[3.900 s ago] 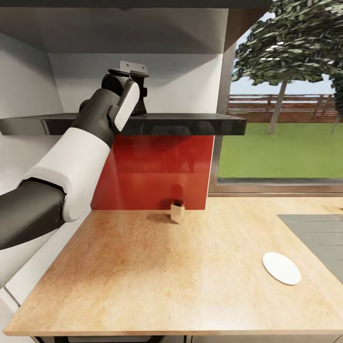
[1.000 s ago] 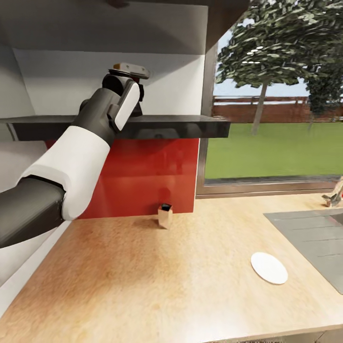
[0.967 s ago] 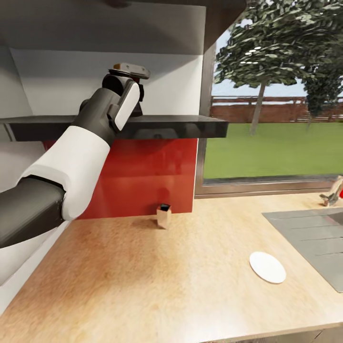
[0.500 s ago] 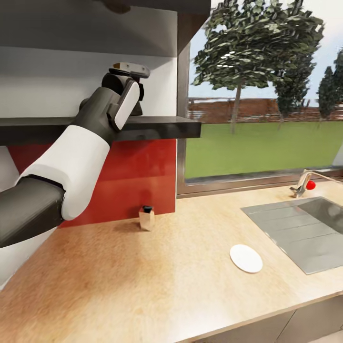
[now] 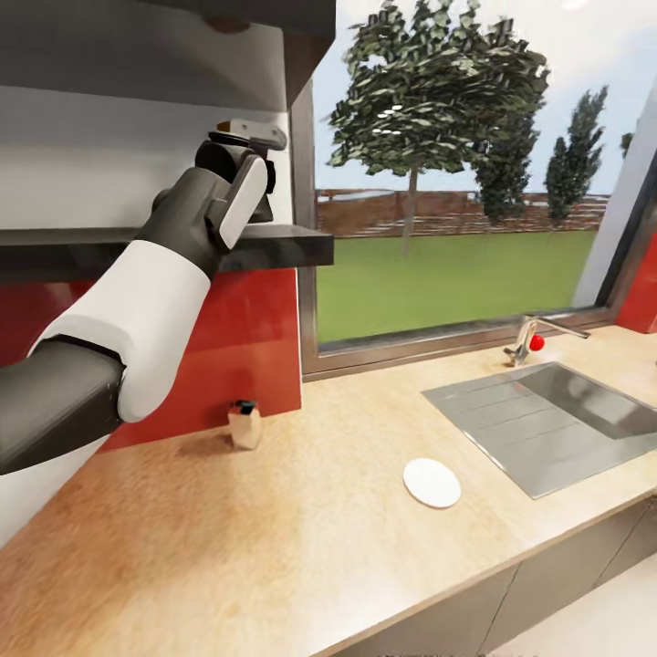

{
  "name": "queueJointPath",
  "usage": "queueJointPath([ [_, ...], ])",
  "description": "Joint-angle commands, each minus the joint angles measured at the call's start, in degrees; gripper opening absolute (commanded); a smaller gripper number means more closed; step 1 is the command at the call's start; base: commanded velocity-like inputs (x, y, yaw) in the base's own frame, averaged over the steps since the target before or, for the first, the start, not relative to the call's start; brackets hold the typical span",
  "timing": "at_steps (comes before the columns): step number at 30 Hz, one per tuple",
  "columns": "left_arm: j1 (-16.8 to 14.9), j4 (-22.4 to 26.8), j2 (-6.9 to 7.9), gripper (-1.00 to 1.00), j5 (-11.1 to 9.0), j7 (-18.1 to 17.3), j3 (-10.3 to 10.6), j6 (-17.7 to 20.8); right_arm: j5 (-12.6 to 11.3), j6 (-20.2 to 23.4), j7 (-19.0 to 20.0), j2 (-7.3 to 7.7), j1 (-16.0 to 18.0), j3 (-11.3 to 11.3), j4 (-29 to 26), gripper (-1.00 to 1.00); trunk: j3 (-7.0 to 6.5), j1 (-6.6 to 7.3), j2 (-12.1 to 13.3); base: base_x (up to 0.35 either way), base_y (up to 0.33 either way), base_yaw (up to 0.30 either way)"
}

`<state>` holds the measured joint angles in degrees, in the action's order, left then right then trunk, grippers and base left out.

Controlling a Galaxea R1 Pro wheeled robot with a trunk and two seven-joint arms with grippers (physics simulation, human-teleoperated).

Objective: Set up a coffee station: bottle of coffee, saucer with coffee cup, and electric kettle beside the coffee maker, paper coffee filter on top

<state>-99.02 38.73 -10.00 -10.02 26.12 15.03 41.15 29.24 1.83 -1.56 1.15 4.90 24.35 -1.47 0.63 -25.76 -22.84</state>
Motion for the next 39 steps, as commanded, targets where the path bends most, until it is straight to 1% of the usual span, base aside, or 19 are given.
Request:
queueJointPath([
  [1,0.0,0.0,0.00,-1.00,-0.4,0.5,0.1,0.1,0.6,0.2,-0.1,-0.01,0.0,0.4,0.0,1.00,0.04,-0.03,-0.1,0.000,0.000,-0.271],
  [21,0.0,0.4,0.00,-1.00,-0.4,0.5,-0.1,0.1,0.6,0.2,-0.1,-0.01,0.1,0.4,0.0,1.00,-0.40,-0.03,-0.1,0.000,0.000,-0.273],
  [32,0.2,0.8,0.00,-1.00,-0.4,0.6,-0.2,0.1,0.6,0.2,-0.2,-0.01,0.0,0.4,0.0,1.00,-0.40,-0.03,-0.1,0.000,0.000,-0.282],
  [39,0.4,1.0,0.00,-1.00,-0.5,0.6,-0.1,0.0,0.6,0.2,-0.2,0.09,0.0,0.5,0.0,1.00,-0.18,-0.03,-0.1,0.000,0.000,-0.288],
])
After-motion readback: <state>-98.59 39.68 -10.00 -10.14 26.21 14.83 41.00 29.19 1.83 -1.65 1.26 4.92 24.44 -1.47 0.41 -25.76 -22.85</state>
